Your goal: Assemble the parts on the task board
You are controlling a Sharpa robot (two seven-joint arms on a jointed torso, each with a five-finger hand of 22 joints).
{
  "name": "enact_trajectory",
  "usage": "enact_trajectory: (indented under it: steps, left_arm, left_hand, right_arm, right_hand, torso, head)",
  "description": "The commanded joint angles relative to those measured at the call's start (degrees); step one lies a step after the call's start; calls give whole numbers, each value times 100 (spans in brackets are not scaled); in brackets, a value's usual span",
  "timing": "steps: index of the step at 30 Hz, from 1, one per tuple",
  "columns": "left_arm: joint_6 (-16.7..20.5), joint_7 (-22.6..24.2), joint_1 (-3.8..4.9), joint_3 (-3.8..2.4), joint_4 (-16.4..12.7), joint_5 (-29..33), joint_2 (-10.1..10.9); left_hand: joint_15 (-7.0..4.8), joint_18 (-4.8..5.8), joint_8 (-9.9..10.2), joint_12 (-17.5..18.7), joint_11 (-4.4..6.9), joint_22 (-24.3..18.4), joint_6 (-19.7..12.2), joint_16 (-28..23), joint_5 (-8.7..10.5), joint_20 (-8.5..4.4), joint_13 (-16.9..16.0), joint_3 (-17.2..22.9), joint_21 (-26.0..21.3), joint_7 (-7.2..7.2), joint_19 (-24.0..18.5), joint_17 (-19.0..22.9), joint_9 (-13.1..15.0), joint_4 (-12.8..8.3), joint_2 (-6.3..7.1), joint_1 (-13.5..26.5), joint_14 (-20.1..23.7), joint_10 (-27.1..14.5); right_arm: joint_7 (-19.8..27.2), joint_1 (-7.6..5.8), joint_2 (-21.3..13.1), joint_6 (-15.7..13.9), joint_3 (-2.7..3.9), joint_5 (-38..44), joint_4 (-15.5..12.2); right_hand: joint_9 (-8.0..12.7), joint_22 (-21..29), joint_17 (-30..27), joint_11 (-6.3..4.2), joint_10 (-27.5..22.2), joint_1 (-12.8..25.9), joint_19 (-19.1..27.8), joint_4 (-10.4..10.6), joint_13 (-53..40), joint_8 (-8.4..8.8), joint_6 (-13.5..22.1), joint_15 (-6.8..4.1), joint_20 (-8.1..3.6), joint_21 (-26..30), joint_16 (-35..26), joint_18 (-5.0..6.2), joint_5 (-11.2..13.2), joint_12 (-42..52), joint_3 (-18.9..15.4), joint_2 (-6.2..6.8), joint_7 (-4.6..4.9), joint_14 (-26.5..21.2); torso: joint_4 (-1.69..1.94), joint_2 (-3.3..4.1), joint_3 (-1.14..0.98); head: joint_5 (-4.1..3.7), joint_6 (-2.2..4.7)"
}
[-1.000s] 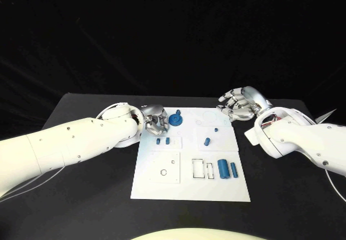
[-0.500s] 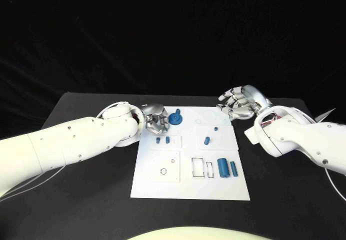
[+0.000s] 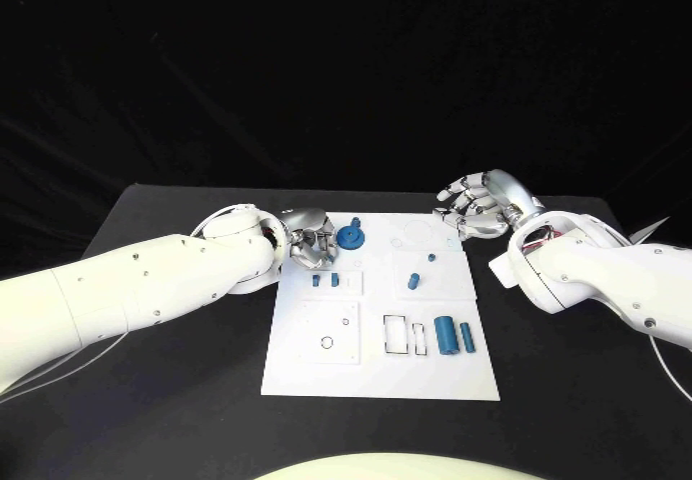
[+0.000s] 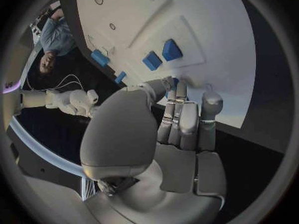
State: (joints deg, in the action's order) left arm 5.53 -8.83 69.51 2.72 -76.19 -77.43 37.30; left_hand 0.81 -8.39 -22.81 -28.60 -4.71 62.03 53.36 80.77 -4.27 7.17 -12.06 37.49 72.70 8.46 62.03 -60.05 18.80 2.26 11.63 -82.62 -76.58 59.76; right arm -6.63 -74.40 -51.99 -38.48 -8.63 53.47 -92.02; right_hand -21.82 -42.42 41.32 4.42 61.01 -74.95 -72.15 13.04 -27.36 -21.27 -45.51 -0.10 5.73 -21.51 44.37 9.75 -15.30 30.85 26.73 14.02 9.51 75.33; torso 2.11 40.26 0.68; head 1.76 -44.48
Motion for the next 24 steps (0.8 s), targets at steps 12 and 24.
enact_trajectory:
  steps: [12,24]
  left_arm:
    - [-121,-28,-38,24,-30,4,18]
    - [-88,-92,-46,20,-40,5,64]
  left_hand:
    - [27,113,333,-1,8,35,-317,56,19,10,-71,24,27,44,42,-9,-127,-41,110,156,-5,-36]
    - [25,118,449,-9,12,46,-427,63,20,13,-97,-1,25,54,67,0,-162,8,189,267,-8,-34]
  right_arm:
    - [32,6,11,71,1,36,18]
    - [35,6,8,55,1,36,48]
  right_hand:
    - [12,27,17,10,26,45,-37,0,25,-24,13,6,-1,65,-58,65,-32,-38,-40,19,-10,7]
    - [18,47,24,18,5,44,-31,-12,37,-22,28,13,3,91,-80,63,-36,-51,-43,24,-3,-10]
  torso:
    - [-5,5,-5]
    - [-4,4,-6]
  head:
    - [4,-2]
    - [19,-10]
